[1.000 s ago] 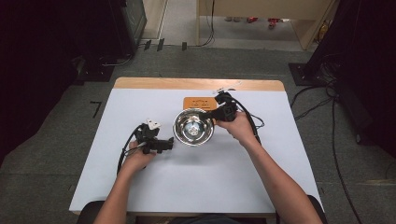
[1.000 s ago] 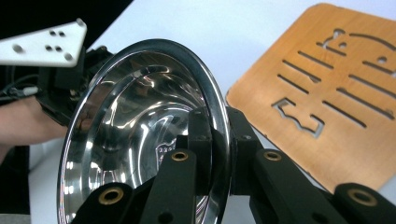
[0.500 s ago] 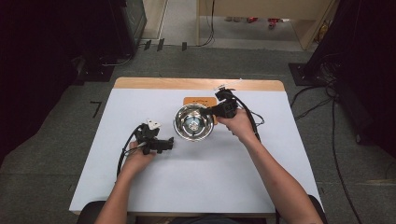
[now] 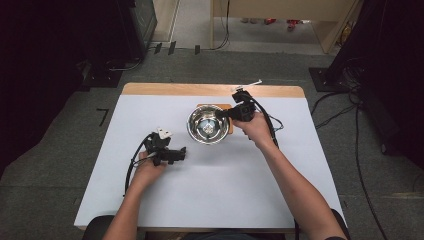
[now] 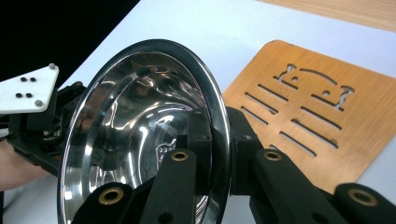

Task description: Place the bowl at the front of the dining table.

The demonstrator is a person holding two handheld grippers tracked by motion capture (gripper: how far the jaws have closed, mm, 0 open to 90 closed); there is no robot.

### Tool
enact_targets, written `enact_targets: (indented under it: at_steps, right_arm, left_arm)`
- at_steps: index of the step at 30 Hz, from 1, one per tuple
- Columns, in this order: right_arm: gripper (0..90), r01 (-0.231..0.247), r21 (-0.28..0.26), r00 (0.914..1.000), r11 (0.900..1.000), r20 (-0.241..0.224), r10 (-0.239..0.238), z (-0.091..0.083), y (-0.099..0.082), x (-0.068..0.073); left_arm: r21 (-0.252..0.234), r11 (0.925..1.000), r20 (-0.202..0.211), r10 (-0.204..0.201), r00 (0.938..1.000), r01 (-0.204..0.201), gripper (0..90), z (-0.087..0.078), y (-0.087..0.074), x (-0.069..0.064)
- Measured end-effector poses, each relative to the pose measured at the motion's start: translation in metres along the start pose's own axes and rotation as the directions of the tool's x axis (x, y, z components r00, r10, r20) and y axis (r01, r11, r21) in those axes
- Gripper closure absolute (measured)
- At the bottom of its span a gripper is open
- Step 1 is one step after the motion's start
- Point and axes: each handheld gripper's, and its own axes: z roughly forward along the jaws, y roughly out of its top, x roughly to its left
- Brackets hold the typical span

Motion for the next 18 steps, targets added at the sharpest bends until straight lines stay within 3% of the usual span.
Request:
enact_targets:
  at_steps: [18]
  right_arm:
    - [83.5,-0.033,-0.031,0.9987,0.9990,0.038,0.034,0.006,0.010,-0.017]
  left_arm:
    - [-0.001,1.0000,0.000,-0.001,1.0000,0.001,0.0,0.000,0.000,0.000]
